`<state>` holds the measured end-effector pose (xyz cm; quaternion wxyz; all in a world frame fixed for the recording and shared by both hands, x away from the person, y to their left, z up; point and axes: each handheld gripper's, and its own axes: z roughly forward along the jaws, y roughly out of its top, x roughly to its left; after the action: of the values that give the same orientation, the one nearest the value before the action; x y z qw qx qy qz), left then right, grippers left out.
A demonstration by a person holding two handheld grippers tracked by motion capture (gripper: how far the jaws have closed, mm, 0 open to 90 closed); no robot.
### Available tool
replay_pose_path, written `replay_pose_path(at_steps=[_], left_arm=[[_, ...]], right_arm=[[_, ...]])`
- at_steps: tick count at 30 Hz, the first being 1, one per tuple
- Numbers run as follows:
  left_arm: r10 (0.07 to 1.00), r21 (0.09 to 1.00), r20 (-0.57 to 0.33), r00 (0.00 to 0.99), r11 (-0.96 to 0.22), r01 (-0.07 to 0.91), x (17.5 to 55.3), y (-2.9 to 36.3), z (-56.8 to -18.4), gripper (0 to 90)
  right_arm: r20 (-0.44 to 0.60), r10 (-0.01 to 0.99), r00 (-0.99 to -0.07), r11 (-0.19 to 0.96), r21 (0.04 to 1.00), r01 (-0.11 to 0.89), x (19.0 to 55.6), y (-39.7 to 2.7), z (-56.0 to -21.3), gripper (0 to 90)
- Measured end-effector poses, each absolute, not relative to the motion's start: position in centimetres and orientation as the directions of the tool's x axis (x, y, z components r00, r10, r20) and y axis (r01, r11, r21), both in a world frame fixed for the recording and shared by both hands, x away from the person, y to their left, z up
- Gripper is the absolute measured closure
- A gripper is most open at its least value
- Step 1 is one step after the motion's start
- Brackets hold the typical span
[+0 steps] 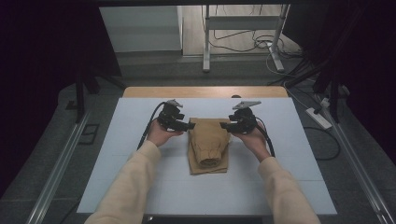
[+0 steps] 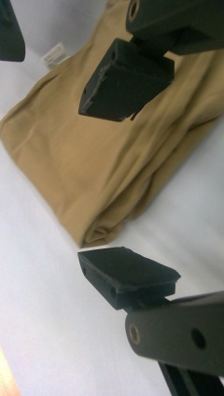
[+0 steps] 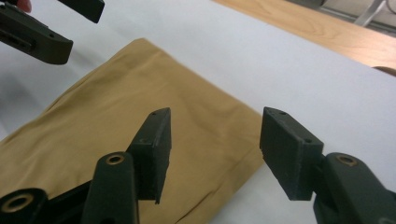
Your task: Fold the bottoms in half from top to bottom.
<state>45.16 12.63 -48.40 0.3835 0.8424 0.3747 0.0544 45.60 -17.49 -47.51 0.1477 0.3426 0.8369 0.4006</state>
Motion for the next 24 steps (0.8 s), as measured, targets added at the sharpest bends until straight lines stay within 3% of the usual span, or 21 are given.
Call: replay_pose_path(at_steps=[24], left_arm=[[0.619, 0.715, -0.199, 0.759, -0.439, 0.545, 39.2, 14.1, -48.9, 29.3]], right_arm=[[0.087, 0.611, -0.787, 0.49, 0.739, 0.463, 41.6, -18.9, -48.6, 41.6]])
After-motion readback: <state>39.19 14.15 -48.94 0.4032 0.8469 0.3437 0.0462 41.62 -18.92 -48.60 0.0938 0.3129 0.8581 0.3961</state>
